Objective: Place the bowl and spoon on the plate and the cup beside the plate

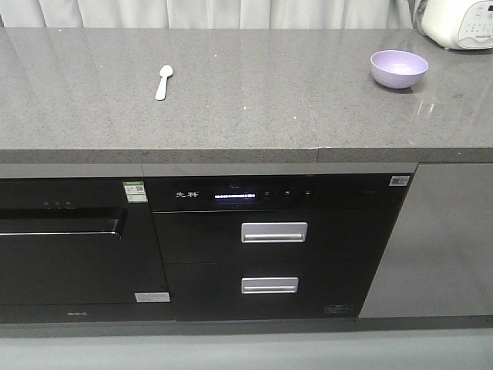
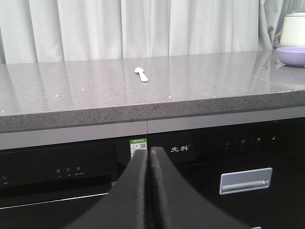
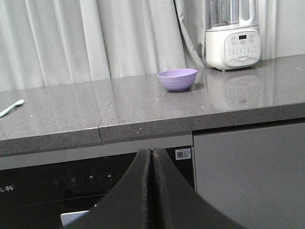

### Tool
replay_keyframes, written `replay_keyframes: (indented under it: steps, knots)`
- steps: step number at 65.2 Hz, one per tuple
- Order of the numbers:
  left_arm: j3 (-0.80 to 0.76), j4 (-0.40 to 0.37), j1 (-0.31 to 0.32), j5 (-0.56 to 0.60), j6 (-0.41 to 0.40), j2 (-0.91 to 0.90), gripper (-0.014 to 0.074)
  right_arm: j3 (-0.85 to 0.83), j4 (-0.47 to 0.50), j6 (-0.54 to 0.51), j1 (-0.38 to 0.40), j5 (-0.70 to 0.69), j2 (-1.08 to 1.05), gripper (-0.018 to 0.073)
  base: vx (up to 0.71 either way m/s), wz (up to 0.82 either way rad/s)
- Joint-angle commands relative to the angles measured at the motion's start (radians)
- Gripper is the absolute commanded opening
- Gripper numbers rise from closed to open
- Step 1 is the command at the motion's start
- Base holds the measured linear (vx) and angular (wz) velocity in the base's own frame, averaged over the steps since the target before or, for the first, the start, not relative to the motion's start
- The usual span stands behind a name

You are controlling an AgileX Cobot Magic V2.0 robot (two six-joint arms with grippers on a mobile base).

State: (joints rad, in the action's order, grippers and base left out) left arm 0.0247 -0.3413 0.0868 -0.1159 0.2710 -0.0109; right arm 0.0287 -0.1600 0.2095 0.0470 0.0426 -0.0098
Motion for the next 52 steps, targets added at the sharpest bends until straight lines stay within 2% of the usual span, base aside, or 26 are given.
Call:
replay_keyframes:
  steps: [1, 52]
  knots:
    - [0.025, -0.012, -0.001, 0.073, 0.002, -0.017, -0.0006, 0.014, -0.003, -0.009, 0.004, -0.075, -0.011, -0.0005, 0.02, -0.01]
    - [0.025, -0.012, -0.001, 0.073, 0.002, -0.017, -0.0006, 0.014, -0.003, -0.009, 0.004, -0.075, -0.011, -0.0005, 0.01, 0.0]
